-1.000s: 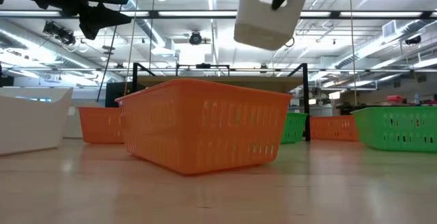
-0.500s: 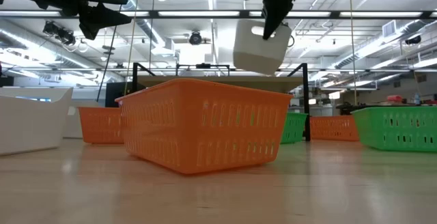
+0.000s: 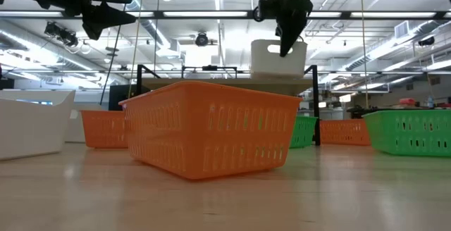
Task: Stack baskets on shelf by color
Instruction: Put the right white bin on the shelf
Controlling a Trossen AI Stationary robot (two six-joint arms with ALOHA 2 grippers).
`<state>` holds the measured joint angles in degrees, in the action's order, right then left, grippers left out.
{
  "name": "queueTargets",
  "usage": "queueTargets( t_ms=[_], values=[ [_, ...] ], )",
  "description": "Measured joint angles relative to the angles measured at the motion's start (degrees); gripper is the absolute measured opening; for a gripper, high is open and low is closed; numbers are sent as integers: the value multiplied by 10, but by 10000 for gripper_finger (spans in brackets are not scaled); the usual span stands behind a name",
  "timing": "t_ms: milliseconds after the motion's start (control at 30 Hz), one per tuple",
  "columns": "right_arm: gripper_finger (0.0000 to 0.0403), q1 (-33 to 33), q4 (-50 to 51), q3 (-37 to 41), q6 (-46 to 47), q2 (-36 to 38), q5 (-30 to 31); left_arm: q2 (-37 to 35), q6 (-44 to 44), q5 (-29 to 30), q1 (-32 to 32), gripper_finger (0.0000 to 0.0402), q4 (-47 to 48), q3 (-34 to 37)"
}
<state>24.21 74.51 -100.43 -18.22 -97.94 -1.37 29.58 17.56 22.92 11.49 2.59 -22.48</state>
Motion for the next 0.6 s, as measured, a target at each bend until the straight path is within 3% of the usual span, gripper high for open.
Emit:
queueTargets(
  t_ms=[400,600],
  values=[
    [96,-5,-1,-1,4,0,-13,0,-8,4,-1,231,-2,0],
    [115,-27,7,-53,10,1,-25,0,-13,5,-1,231,-3,0]
  ],
)
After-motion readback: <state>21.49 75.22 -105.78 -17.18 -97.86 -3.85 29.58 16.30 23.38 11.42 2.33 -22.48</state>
